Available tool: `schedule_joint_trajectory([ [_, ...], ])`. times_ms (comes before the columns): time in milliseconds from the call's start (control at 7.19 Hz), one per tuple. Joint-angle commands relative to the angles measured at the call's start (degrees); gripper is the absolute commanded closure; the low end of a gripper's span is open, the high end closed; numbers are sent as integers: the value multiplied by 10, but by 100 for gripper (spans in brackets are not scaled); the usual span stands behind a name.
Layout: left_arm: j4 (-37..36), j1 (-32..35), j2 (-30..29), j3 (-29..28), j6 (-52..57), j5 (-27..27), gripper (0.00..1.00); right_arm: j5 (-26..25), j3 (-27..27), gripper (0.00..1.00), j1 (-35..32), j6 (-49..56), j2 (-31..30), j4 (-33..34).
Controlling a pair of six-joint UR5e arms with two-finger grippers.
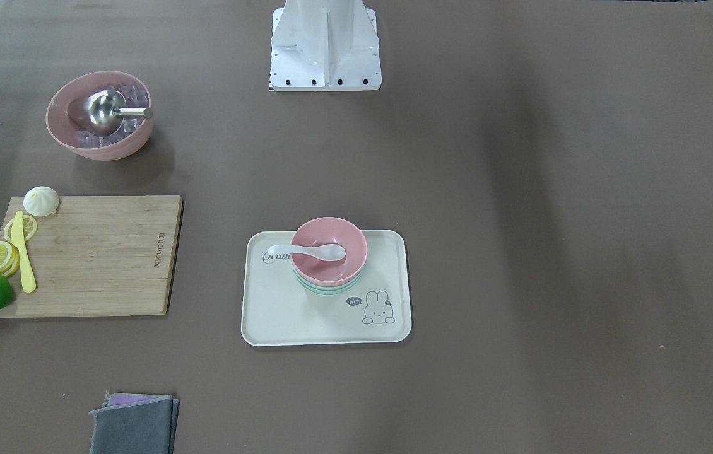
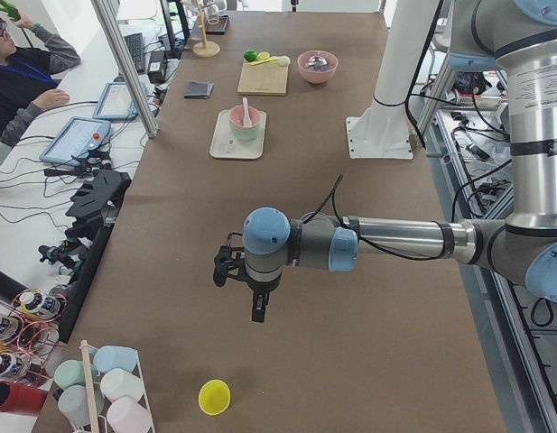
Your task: Stack pink bowl on green and place spoon
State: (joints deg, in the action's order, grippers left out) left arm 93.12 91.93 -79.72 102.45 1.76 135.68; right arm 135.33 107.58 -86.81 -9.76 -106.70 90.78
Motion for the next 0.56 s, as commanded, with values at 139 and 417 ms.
schedule_joint_trajectory([
  [139, 0, -1, 0, -7, 0, -1, 1, 0, -4, 0, 2, -1, 0, 0],
  [417, 0, -1, 0, -8, 0, -1, 1, 0, -4, 0, 7, -1, 0, 1],
])
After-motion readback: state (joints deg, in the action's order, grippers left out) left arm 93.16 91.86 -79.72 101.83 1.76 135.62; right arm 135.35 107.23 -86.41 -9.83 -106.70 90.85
